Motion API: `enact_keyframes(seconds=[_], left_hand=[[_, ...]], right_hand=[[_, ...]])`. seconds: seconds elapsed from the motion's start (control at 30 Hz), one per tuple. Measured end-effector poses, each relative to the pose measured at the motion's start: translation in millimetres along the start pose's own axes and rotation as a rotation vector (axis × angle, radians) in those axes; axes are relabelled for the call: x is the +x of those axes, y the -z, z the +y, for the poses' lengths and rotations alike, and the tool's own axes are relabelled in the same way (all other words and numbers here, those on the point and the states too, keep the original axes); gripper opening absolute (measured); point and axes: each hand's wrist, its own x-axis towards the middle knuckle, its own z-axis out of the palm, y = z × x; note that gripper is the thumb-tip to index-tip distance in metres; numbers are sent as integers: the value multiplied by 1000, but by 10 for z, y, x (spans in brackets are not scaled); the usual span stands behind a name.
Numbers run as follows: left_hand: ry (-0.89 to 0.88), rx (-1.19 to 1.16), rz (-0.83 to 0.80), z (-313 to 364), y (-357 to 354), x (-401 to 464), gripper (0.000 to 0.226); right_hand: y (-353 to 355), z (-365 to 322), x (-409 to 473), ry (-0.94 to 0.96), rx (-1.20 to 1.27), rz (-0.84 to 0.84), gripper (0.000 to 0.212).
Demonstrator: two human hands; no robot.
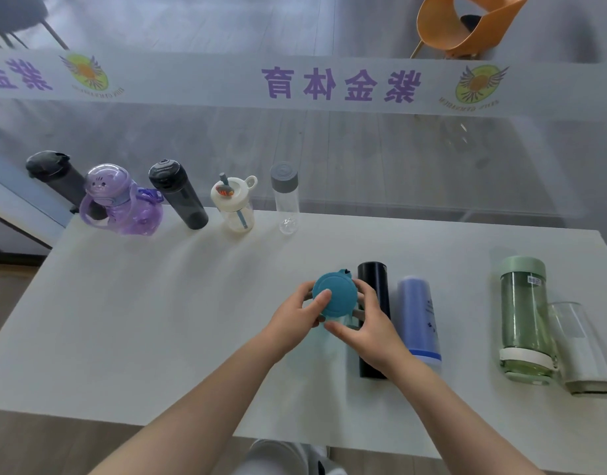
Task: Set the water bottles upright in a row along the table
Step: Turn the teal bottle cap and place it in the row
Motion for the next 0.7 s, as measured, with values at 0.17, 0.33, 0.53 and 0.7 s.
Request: enact_keyframes(seconds=[0.17, 0.33, 0.53, 0.7], left_hand=[[17, 8, -12, -6, 52, 115, 28], [16, 19, 12, 15, 100, 267, 36], [18, 40, 55, 207, 207, 652, 68], [35, 25, 120, 426, 279, 1012, 80]], right_hand=[[-57, -17, 173, 11, -5, 96, 62], [-66, 18, 373, 13, -55, 120, 63], [-64, -57, 809, 13, -60, 171, 65], [-8, -205, 1241, 29, -52, 226, 61]])
